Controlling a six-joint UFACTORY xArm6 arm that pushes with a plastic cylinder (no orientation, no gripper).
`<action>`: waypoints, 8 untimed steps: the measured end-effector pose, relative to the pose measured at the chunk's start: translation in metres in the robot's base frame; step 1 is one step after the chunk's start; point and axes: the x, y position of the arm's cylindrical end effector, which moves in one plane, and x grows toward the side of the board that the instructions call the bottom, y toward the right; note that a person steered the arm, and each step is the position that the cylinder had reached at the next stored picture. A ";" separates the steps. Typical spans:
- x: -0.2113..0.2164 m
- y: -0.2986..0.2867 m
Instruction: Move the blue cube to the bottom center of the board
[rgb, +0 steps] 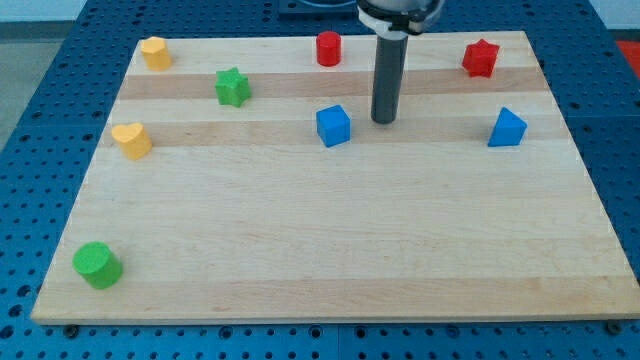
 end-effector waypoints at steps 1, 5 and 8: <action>-0.007 -0.017; 0.055 -0.035; -0.010 -0.052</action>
